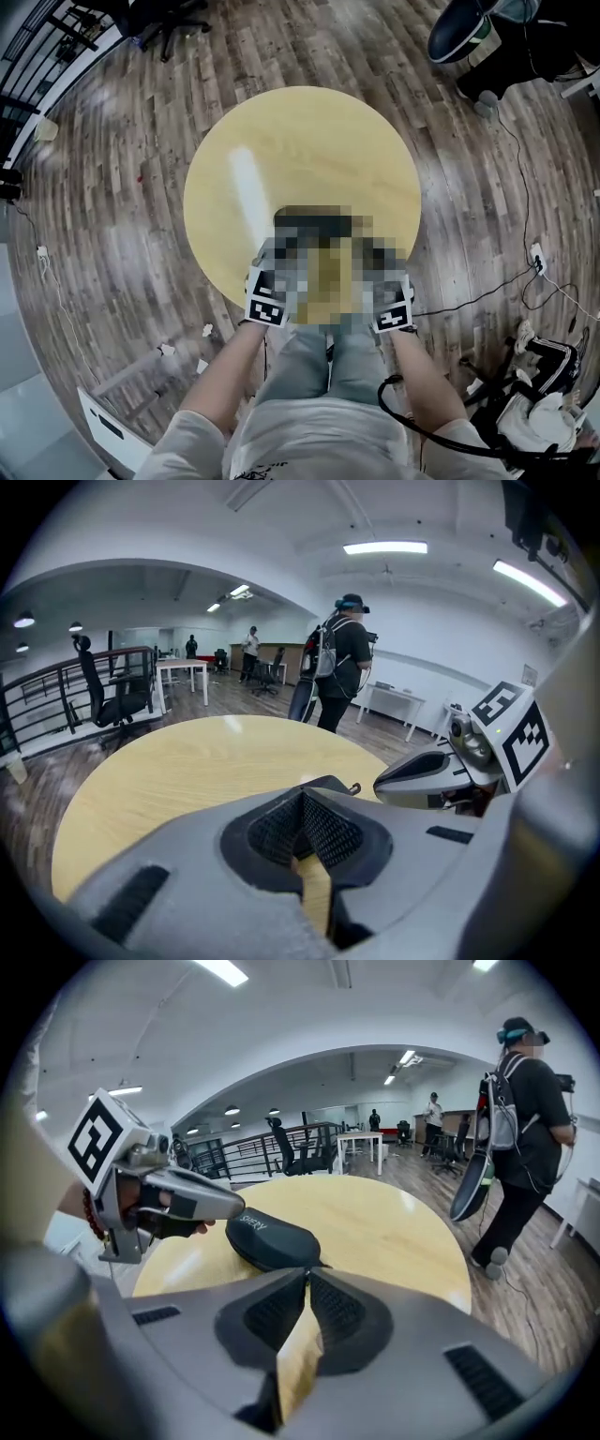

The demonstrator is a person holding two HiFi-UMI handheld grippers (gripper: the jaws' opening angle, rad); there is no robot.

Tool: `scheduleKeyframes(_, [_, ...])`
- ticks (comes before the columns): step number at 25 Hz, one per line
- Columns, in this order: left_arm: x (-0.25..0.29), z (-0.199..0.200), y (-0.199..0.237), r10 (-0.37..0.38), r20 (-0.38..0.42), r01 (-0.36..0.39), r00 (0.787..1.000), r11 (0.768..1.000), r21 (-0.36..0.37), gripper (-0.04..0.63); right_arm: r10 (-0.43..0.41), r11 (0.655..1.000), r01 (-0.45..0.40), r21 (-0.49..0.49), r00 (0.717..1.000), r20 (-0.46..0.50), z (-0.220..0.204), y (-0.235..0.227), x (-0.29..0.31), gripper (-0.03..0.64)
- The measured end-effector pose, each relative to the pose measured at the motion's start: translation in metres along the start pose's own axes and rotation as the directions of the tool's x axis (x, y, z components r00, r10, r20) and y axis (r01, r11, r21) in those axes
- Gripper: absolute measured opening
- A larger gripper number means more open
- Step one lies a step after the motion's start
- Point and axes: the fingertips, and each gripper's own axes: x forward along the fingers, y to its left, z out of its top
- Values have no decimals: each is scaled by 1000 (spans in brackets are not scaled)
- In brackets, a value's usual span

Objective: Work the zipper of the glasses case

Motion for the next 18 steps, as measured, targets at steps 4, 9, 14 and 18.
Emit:
scheduleKeyframes(4, [10,-4,9,-6,-7,6,1000,999,51,6,9,998,-10,-60,1000,-18,-2,3,13,0])
scheduleKeyframes(9, [24,-1,14,-7,-13,8,1000,996,88,6,9,995,-12,-96,999,-34,-5,2,25,2])
scheduleKeyframes(14, [30,3,21,-18,-27,20,999,996,89,6,21,996,-28,-89,996,-84,-16,5,34,12])
scheduleKeyframes(18, [31,5,20,-27,-37,30,999,995,93,6,20,987,-41,-155,991,-132,-11,2,40,30])
